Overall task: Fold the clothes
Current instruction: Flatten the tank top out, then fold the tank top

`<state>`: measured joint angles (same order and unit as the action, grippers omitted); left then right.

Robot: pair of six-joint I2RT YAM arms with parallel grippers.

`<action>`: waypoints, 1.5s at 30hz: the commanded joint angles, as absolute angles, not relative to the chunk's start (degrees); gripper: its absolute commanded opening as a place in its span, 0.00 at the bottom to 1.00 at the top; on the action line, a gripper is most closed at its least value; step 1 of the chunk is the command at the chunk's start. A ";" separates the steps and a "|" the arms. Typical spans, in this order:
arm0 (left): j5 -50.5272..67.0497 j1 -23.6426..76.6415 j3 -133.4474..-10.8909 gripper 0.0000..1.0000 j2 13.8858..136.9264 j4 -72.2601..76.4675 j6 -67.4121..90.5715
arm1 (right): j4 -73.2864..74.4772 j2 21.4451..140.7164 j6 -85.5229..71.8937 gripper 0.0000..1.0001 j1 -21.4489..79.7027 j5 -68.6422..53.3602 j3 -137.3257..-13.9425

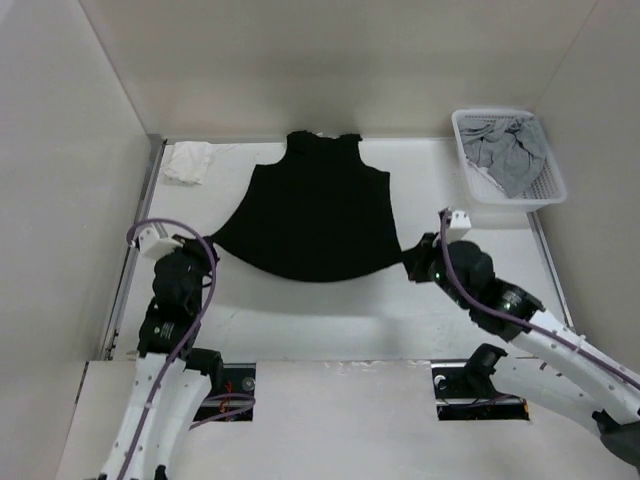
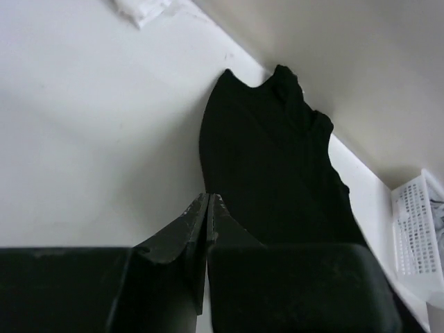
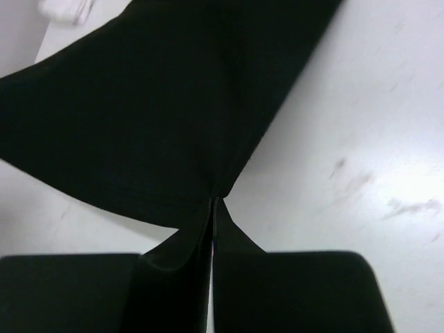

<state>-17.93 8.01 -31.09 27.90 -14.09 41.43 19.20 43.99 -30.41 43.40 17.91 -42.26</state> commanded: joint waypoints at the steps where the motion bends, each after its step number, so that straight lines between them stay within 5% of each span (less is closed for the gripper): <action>1: -19.87 8.57 -28.92 0.00 18.31 -24.30 44.98 | 20.01 36.84 -39.79 0.01 52.13 23.11 -36.85; 10: -17.58 10.85 -32.70 0.00 13.60 -37.90 52.30 | 32.79 33.38 -55.82 0.01 73.70 32.42 -34.26; 21: -23.81 8.75 -46.73 0.00 58.75 2.52 49.13 | 1.96 63.85 -34.98 0.00 27.49 6.17 -50.51; 30: -26.46 5.94 -80.73 0.02 104.72 8.97 45.17 | -2.38 105.60 -36.20 0.01 13.85 -2.45 -85.82; 32: -22.79 5.14 -88.99 0.16 112.64 7.57 43.87 | -0.45 114.04 -37.52 0.12 13.05 -2.90 -94.27; 34: -20.49 4.62 -93.15 0.34 116.97 5.46 43.33 | 0.61 119.07 -38.06 0.41 13.05 -1.94 -98.51; 36: -20.30 4.44 -90.11 0.40 115.15 5.97 43.68 | 0.27 119.36 -38.32 0.62 13.14 -1.15 -97.14; 37: -20.48 4.70 -86.43 0.40 112.70 7.54 43.68 | -1.04 117.70 -38.32 0.64 13.22 -0.45 -94.25; 41: -20.56 7.15 -66.33 0.40 99.88 15.71 44.12 | -7.55 106.73 -37.88 0.53 15.85 1.84 -79.23; 45: -19.51 8.92 -46.10 0.39 88.70 20.03 47.28 | -10.80 95.83 -38.23 0.14 19.98 4.30 -63.50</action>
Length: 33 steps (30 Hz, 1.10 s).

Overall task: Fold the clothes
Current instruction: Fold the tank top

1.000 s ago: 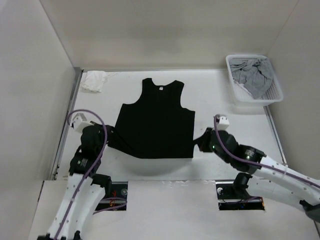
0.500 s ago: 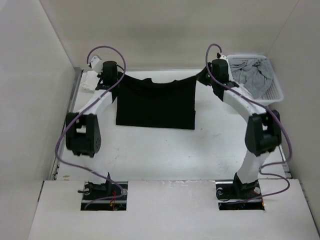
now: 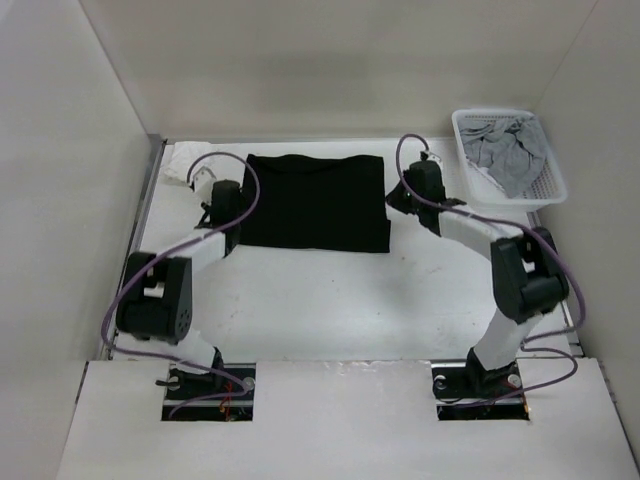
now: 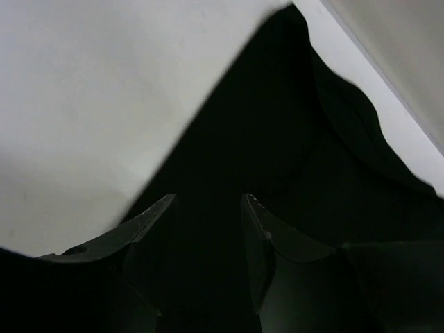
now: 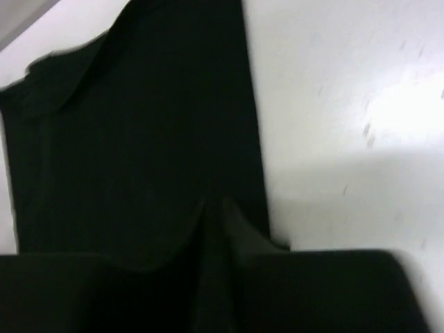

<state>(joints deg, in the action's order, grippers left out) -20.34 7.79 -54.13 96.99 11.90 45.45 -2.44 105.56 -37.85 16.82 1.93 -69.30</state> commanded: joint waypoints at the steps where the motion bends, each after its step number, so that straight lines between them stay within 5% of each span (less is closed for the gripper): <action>1: -18.90 8.75 -42.49 0.39 86.77 20.21 48.59 | -11.77 93.54 -38.58 0.07 21.21 4.74 -59.63; 5: -11.89 4.80 -33.24 0.39 81.66 19.95 53.78 | -14.85 86.41 -39.81 0.03 24.73 6.67 -48.09; 9: -8.62 2.25 -29.10 0.39 82.26 20.30 55.54 | -15.21 82.01 -40.69 0.11 25.97 6.94 -41.23; 14: -4.49 0.13 -27.69 0.40 85.34 23.72 57.91 | -16.17 81.04 -42.80 0.39 25.62 6.77 -36.22; 18: -5.00 -0.13 -27.69 0.33 86.22 23.99 58.45 | -15.74 82.43 -44.73 0.48 23.86 5.89 -35.16; 21: -5.97 -0.22 -27.95 0.24 87.01 23.91 58.45 | -16.26 85.16 -46.66 0.49 23.16 3.00 -35.59; 33: -7.56 0.04 -29.00 0.17 89.12 24.17 58.89 | -19.51 92.28 -51.06 0.36 22.19 -0.62 -37.97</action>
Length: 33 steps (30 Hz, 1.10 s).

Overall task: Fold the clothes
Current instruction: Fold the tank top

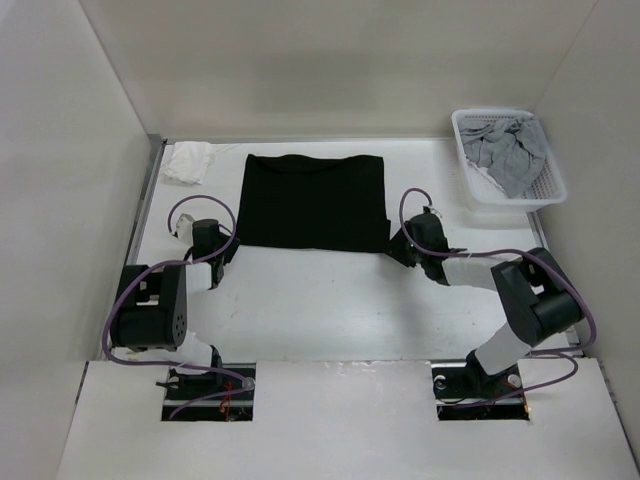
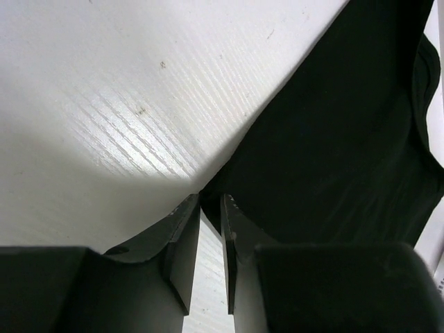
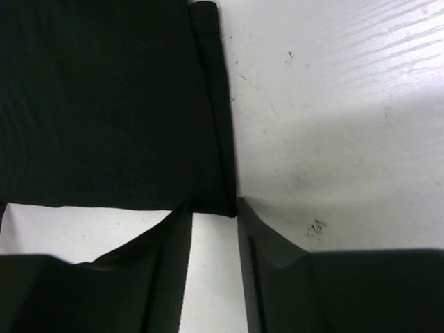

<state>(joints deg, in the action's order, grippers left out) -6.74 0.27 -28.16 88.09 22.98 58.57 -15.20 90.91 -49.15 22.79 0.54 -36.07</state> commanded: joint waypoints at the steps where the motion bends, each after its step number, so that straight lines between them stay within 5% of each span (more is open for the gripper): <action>1: -7.56 0.04 -29.18 0.17 89.38 24.26 58.89 | -19.95 92.81 -51.41 0.35 22.10 -0.53 -38.06; 5: -7.82 -0.04 -29.36 0.09 90.26 25.40 59.06 | -22.14 94.31 -52.12 0.14 22.10 0.70 -38.32; 9: -8.87 -0.13 -29.18 0.00 88.78 26.80 59.06 | -24.43 90.20 -51.42 0.05 22.28 2.28 -36.57; 14: -9.05 2.06 -27.95 0.00 74.14 23.49 58.01 | -18.22 71.59 -46.33 0.03 24.91 5.79 -33.05; 22: -9.41 6.01 -37.68 0.00 32.48 -6.46 52.74 | 15.34 35.19 -36.75 0.03 38.69 20.54 -43.39; 28: -9.58 7.86 -53.68 0.00 19.79 -26.34 48.69 | 30.75 27.08 -37.79 0.03 57.84 34.34 -57.03; 33: -9.40 7.86 -53.88 0.00 17.84 -30.85 48.95 | 32.61 26.28 -39.90 0.04 71.48 42.53 -59.33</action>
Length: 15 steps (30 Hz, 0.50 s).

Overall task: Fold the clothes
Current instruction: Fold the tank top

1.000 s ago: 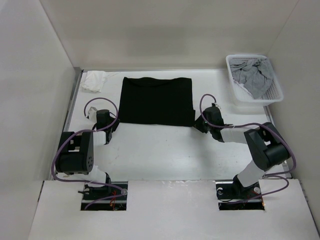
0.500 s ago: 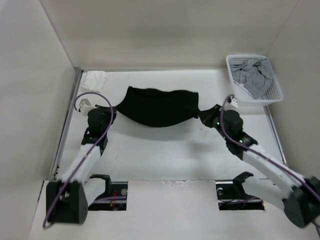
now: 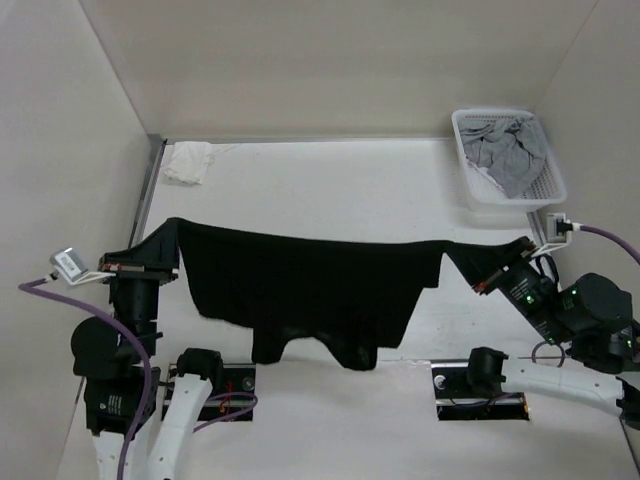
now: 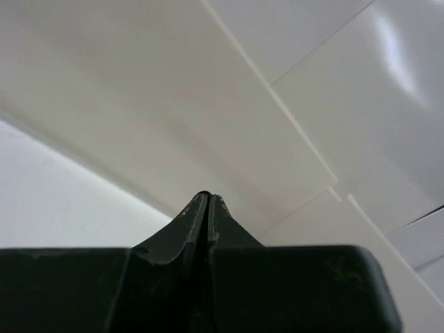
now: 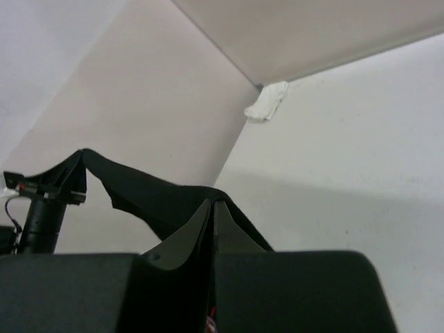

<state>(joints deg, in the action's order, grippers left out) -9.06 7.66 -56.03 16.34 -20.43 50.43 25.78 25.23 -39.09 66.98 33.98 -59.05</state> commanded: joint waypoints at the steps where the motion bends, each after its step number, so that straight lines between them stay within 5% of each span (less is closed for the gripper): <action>1: -9.40 7.86 -52.48 0.00 18.02 -30.68 49.04 | 32.43 26.71 -40.16 0.04 72.89 43.50 -58.54; 5: -9.93 7.86 -44.06 0.00 21.78 -26.91 49.04 | 29.54 31.72 -39.99 0.05 68.18 42.11 -53.63; 12: -11.24 7.51 -32.43 0.00 45.39 -3.30 51.94 | 5.23 52.16 -39.19 0.05 29.01 4.27 -41.23; 15: -15.55 7.34 -34.97 0.00 62.43 7.52 52.03 | -4.64 68.94 -40.25 0.05 21.33 -2.28 -43.58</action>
